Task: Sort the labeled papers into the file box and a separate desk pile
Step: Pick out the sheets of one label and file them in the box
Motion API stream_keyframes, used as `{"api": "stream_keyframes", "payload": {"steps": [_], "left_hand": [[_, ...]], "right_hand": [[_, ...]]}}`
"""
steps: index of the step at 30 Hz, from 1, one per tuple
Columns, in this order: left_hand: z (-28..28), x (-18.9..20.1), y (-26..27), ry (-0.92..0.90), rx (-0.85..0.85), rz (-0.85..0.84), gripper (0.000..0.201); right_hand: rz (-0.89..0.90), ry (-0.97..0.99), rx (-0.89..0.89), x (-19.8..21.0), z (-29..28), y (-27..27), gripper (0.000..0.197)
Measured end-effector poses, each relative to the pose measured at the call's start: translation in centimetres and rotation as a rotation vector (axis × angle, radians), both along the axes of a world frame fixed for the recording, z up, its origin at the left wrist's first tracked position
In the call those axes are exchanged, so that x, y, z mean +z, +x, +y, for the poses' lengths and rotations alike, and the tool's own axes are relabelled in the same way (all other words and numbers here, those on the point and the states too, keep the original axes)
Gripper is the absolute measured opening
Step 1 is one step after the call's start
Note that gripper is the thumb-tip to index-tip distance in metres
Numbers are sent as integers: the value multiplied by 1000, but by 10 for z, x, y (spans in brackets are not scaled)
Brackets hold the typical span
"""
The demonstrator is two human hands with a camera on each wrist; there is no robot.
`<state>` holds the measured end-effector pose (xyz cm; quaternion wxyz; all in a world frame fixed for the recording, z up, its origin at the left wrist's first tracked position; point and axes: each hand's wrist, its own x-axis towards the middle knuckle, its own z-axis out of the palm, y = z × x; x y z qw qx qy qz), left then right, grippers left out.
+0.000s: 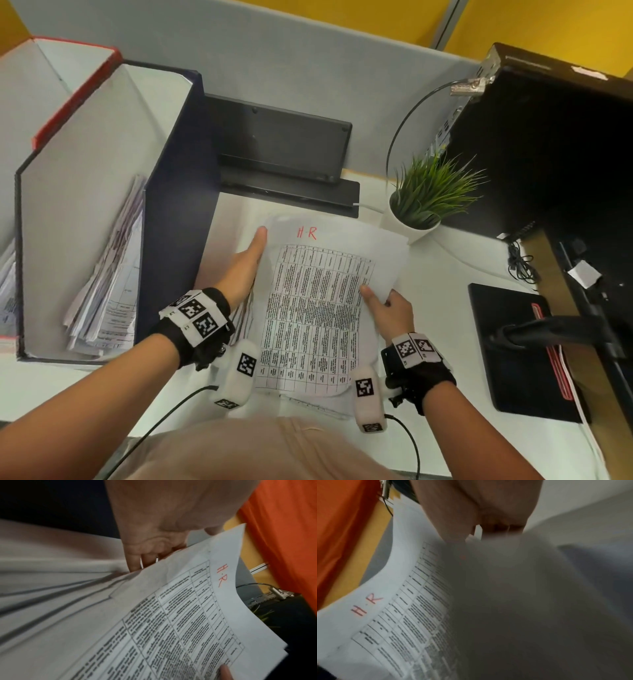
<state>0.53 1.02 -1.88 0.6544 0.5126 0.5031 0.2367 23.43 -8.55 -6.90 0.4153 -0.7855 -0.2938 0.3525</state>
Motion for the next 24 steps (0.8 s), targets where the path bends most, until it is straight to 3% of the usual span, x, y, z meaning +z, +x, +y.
{"api": "stream_keyframes", "payload": {"steps": [5, 6, 10, 12, 16, 19, 21, 24], "left_hand": [[-12, -2, -2, 129, -124, 152, 104], [-13, -1, -2, 158, -141, 146, 103], [-12, 6, 0, 303, -165, 175, 47], [-9, 16, 2, 427, -98, 156, 34], [-5, 46, 4, 620, 93, -37, 27], [-11, 60, 1, 742, 165, -180, 30], [-17, 53, 0, 736, 151, -185, 30], [-23, 27, 3, 618, 100, -26, 24]], "right_hand": [[77, 112, -58, 8, 2, -5, 23], [85, 132, -81, 11, 3, -5, 23], [133, 212, -105, 35, 4, -7, 25], [116, 299, -66, 56, 7, -7, 24], [98, 586, -8, 107, 9, -10, 23], [93, 752, 22, 123, 3, -13, 28], [101, 726, 29, 116, -2, -18, 29], [107, 579, 0, 93, -6, -33, 29]]}}
